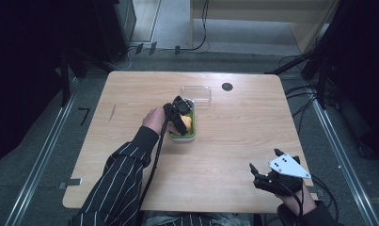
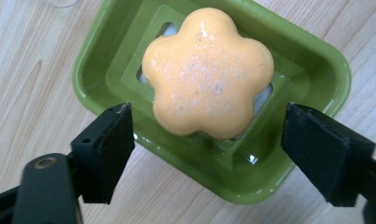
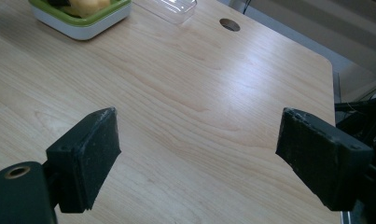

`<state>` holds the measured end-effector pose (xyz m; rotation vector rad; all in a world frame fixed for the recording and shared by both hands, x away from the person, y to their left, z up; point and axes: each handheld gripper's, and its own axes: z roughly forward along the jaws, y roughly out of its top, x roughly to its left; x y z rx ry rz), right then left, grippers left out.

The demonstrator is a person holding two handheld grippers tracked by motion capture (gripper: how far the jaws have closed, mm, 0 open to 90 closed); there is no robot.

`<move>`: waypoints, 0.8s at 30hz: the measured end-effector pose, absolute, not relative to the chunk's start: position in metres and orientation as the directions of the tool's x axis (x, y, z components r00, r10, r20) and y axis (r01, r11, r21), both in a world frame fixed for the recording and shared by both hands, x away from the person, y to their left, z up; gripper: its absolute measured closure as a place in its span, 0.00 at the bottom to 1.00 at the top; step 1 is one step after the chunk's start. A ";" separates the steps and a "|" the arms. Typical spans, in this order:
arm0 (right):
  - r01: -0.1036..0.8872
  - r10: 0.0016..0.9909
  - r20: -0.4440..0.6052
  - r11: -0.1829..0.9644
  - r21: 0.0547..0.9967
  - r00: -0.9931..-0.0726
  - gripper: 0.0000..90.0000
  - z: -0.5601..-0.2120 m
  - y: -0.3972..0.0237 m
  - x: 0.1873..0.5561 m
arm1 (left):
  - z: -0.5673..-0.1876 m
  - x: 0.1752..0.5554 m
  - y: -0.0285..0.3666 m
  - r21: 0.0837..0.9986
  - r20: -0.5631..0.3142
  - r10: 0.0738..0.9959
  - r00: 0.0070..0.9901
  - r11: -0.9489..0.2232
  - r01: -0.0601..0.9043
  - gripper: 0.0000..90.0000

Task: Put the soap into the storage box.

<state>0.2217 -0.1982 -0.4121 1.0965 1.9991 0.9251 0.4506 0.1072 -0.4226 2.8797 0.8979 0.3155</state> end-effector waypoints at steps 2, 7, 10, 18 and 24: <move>0.406 0.880 -0.214 0.396 0.823 -0.423 0.15 -0.412 -0.198 0.222 | -0.421 0.449 0.108 0.154 0.161 0.570 0.805 -0.821 0.550 0.15; 0.407 0.880 -0.213 0.395 0.823 -0.424 0.15 -0.412 -0.198 0.222 | -0.414 0.442 0.108 0.147 0.141 0.583 0.800 -0.812 0.565 0.09; 0.407 0.880 -0.213 0.395 0.823 -0.424 0.15 -0.412 -0.198 0.222 | -0.412 0.438 0.108 0.142 0.146 0.583 0.799 -0.812 0.566 0.06; 0.406 0.880 -0.212 0.395 0.824 -0.425 0.15 -0.412 -0.198 0.222 | -0.413 0.424 0.115 0.114 0.122 0.603 0.788 -0.798 0.592 0.00; 0.405 0.881 -0.210 0.392 0.826 -0.424 0.15 -0.412 -0.198 0.222 | -0.410 0.413 0.120 0.110 0.126 0.601 0.789 -0.799 0.591 0.00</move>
